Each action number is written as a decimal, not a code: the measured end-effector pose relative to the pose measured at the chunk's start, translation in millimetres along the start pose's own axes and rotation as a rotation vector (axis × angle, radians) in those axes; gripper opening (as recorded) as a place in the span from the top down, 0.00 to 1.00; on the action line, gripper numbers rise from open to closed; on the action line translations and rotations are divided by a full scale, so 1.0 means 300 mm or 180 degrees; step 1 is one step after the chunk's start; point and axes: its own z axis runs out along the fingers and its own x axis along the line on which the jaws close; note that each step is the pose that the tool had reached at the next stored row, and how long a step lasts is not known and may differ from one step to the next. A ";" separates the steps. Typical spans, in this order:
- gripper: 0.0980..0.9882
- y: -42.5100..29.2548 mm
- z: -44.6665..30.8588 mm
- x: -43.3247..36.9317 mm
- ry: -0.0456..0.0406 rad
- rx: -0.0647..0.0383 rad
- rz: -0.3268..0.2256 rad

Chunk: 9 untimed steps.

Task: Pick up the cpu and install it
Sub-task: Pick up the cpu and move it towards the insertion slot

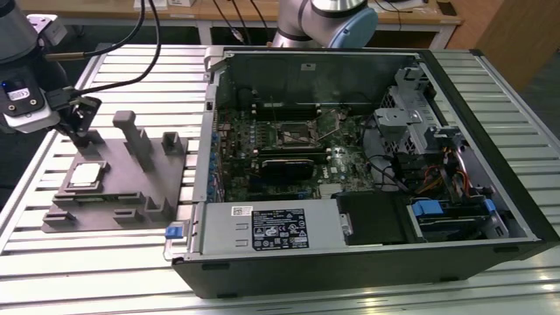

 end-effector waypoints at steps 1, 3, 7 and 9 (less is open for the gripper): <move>0.99 -0.001 0.004 0.001 0.0000 0.0000 0.0000; 0.99 -0.003 0.010 0.005 -0.0001 0.0000 0.0000; 0.99 -0.006 0.023 0.013 0.0000 0.0000 0.0000; 0.99 -0.007 0.029 0.017 -0.0001 -0.0001 0.0000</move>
